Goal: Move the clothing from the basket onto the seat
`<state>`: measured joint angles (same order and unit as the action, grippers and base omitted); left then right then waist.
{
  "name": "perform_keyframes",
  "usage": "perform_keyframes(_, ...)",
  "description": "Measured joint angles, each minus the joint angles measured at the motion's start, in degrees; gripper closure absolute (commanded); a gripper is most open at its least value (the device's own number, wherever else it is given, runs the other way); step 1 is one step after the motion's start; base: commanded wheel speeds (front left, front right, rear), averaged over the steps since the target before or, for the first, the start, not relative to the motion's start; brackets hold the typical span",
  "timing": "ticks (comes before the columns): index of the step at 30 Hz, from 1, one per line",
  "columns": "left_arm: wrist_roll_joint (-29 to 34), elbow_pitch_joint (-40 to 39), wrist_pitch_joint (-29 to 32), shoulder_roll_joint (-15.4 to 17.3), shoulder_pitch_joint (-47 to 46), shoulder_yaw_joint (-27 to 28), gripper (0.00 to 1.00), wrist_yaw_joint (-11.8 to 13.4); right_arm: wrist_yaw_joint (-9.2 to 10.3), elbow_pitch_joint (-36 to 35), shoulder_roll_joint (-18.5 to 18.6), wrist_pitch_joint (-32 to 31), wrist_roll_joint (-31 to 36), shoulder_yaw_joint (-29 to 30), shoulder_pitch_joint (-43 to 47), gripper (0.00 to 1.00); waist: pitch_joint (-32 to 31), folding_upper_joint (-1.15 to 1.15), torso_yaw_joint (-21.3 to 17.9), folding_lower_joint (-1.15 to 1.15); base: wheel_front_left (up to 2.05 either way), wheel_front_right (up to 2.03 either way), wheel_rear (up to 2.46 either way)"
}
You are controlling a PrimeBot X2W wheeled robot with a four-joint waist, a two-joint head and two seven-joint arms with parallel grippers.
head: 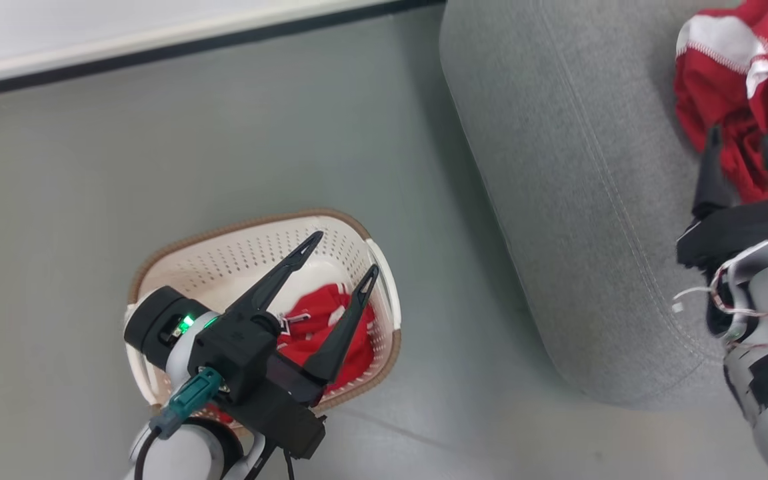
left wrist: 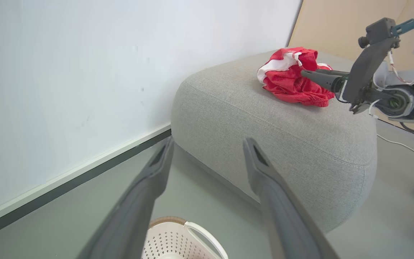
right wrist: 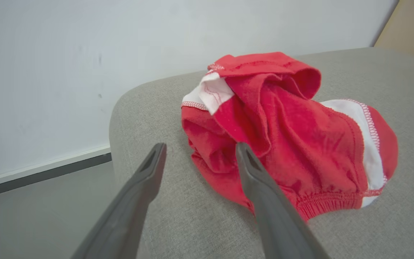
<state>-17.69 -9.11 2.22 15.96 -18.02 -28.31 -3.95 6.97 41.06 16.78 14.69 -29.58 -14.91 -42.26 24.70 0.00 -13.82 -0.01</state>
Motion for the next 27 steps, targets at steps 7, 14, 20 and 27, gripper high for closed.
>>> perform_keyframes(7,-0.9,2.8,-1.9,-1.5,2.3,2.2,0.0,2.6,0.01,-6.0,-2.0,0.0,2.5,-1.8,4.9,0.0,-3.6,0.0,1.9,0.0,0.0,0.0,0.0)
perform_keyframes(14,-2.9,5.1,-3.2,-2.1,4.7,5.1,0.0,5.3,0.07,-11.0,-2.2,0.0,5.4,-3.1,9.7,0.0,-6.8,0.0,4.5,0.01,0.0,0.0,0.0)
perform_keyframes(20,-3.6,7.1,-4.1,-2.2,6.1,7.1,0.0,6.8,0.08,-14.0,-2.7,0.0,6.2,-3.4,13.8,0.0,-9.6,0.0,6.8,0.01,0.0,0.0,0.0)
perform_keyframes(27,-4.3,8.6,-5.0,-2.6,8.1,9.3,0.0,8.1,0.09,-17.1,-3.1,0.0,7.0,-3.8,17.8,0.0,-12.7,0.0,9.2,0.0,0.0,0.0,0.0)
